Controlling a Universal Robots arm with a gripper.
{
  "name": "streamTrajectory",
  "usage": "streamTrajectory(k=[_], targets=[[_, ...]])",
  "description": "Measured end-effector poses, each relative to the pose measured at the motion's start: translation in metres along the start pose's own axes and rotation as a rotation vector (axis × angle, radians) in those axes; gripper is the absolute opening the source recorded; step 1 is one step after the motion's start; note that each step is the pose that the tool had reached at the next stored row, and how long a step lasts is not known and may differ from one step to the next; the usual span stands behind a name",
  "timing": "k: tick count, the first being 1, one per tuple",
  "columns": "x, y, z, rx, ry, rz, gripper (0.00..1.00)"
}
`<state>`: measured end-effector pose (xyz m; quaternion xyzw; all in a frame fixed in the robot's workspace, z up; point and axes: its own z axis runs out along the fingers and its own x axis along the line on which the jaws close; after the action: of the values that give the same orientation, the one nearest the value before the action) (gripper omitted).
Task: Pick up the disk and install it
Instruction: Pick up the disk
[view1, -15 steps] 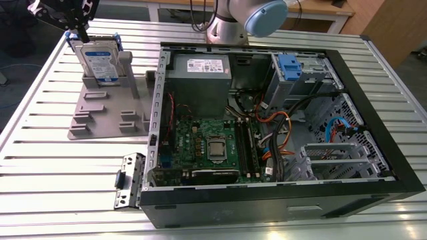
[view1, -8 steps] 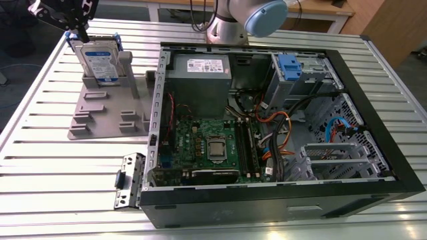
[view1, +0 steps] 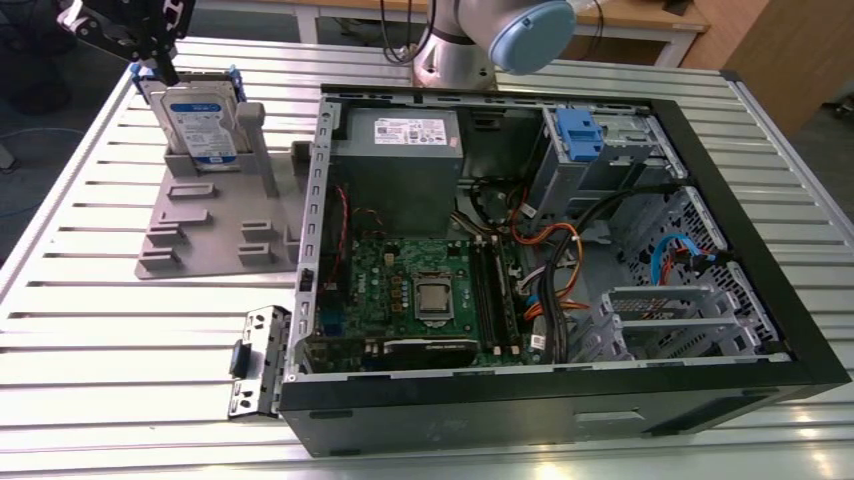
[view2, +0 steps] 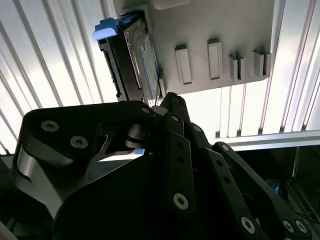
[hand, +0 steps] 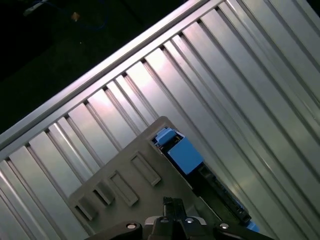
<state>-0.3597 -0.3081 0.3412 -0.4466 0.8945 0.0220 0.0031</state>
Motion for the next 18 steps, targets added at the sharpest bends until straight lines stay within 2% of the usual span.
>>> streamTrajectory(k=[18], targets=[[0.0000, 0.0000, 0.0000, -0.0035, 0.0052, -0.139, 0.10]])
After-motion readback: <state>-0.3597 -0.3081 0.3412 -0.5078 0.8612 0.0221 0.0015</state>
